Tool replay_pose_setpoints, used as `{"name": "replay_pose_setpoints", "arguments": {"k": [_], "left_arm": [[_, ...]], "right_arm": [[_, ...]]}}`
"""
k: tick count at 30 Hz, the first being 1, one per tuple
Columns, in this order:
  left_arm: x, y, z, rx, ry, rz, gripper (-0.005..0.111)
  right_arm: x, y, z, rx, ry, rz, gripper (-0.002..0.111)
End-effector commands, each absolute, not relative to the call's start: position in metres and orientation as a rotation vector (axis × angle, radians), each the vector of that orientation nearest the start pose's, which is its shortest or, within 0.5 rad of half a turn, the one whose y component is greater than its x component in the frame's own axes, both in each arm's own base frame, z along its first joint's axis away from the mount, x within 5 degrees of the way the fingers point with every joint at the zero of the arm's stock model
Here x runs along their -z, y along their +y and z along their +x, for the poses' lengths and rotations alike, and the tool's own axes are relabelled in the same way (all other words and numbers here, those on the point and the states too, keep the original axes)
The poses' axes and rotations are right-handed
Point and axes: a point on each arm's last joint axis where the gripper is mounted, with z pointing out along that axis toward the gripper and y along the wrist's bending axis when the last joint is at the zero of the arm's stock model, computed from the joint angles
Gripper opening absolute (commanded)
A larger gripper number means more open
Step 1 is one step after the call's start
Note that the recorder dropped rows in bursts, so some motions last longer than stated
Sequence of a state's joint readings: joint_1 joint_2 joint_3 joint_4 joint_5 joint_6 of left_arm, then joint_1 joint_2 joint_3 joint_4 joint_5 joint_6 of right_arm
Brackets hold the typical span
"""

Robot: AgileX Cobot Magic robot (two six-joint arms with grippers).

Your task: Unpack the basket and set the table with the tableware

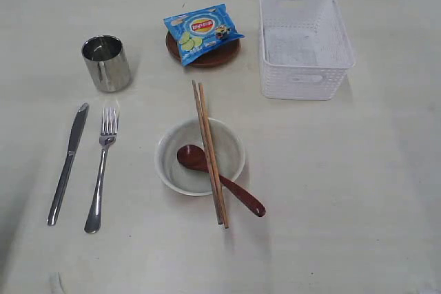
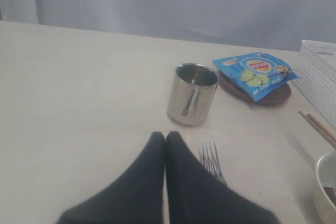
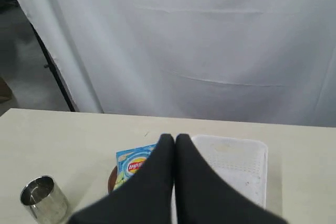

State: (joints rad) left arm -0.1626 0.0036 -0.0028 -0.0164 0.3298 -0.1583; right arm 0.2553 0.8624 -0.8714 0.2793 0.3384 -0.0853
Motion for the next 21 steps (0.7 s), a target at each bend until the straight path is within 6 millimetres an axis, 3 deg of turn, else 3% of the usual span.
{"name": "replay_pose_setpoints", "arguments": {"k": [1,14,17,21], "left_arm": [[-0.184,-0.009,0.053,0.246,1.809,-0.009,0.000],[-0.184,-0.009,0.053,0.246,1.809,-0.009,0.000],[-0.184,-0.009,0.053,0.246,1.809,-0.009,0.000],[-0.184,-0.009,0.053,0.246,1.809,-0.009,0.000]], "right_arm": [[-0.392,0.053,0.168,-0.395,1.781,-0.139,0.000],[-0.393,0.051,0.167,-0.391,1.774,-0.129,0.000],[-0.398,0.038,0.146,-0.355,1.746,-0.098,0.000],[-0.371,0.021,0.113,-0.266,1.777,-0.038,0.000]]}}
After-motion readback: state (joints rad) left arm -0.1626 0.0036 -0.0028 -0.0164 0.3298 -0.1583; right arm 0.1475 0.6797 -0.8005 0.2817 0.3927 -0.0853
